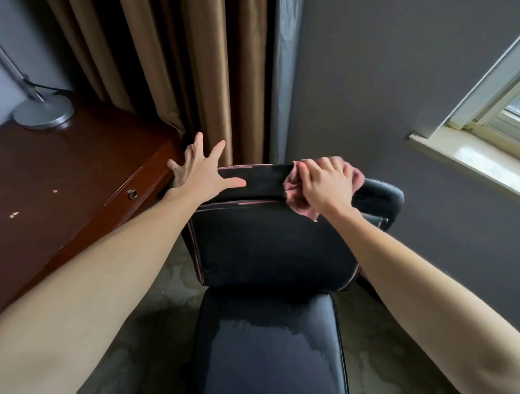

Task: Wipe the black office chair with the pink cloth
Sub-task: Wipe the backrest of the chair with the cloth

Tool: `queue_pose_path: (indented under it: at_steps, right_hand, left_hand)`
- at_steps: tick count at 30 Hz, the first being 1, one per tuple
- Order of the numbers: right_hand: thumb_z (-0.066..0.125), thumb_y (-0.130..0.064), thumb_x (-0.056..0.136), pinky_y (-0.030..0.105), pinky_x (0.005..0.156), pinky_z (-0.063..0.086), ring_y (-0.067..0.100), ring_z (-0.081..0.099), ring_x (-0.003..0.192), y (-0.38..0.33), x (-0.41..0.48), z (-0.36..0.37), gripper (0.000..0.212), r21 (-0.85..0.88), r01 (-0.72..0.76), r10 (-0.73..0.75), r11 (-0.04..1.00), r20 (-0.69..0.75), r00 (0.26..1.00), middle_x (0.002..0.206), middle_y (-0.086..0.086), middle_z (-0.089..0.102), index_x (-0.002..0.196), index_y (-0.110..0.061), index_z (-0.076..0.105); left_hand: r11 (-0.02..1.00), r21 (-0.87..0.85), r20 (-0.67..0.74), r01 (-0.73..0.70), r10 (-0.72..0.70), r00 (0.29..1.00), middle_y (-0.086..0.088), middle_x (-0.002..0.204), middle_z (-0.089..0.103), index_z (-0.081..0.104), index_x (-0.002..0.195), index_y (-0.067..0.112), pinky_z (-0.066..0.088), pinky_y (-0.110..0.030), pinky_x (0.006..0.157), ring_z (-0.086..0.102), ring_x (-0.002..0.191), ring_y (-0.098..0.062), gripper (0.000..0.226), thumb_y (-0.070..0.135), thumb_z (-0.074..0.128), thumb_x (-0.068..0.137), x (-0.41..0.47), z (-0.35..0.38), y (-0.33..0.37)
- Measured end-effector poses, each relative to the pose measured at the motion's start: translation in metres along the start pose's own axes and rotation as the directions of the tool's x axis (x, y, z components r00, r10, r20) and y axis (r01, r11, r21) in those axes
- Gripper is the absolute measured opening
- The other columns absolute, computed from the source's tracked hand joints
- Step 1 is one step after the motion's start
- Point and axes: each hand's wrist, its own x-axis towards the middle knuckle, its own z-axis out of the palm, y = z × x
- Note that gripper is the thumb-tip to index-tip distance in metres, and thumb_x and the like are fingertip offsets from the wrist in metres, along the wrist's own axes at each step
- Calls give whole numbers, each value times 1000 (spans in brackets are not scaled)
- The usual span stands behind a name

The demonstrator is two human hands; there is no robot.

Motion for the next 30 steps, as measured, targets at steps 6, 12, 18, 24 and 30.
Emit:
queue_pose_path:
  at_steps: [6, 12, 18, 24, 30]
  right_hand:
    - [29, -50, 102, 53, 117, 2, 37, 14, 146, 1, -11, 6, 48, 47, -321, 321, 946, 5, 947, 151, 17, 36, 143, -31, 44]
    - [26, -41, 101, 51, 116, 10, 33, 36, 133, -63, -8, 18, 46, 93, -265, 269, 960, -28, 963, 131, 11, 55, 122, -18, 59]
    - [31, -36, 103, 44, 106, 25, 28, 52, 108, -121, -4, 18, 38, 158, 87, -82, 984, -39, 996, 112, 2, 65, 117, -26, 65]
    - [31, -41, 101, 42, 97, 28, 26, 51, 105, -52, 0, 8, 35, 58, 42, -38, 997, -70, 997, 107, -2, 64, 113, -34, 63]
    - [29, -36, 100, 46, 96, 26, 29, 51, 105, -57, 10, 8, 37, 59, -116, 117, 991, -3, 993, 105, 1, 67, 94, -22, 63]
  left_hand:
    - [999, 41, -33, 2, 0, 999, -9, 165, -9, 13, 157, 36, 18, -64, 110, 8, 150, -31, 103, 80, 57, 75, -2, -4, -10]
    - [998, 47, -19, 48, -47, 999, -11, 165, -9, 12, 157, 34, 18, -64, 110, 7, 150, -32, 105, 81, 56, 75, -9, -6, -19]
    - [997, 1, 6, 76, -76, 997, -12, 165, -8, 11, 157, 33, 19, -65, 110, 7, 151, -33, 105, 83, 53, 75, -13, -3, -31]
    - [997, -7, 23, 81, -80, 996, -11, 165, -9, 11, 157, 33, 18, -64, 111, 7, 151, -33, 108, 82, 57, 73, -9, -5, -37]
    - [994, -59, 24, 97, -96, 995, -10, 165, -10, 11, 158, 34, 16, -64, 112, 5, 151, -32, 107, 79, 60, 74, -7, -4, -49]
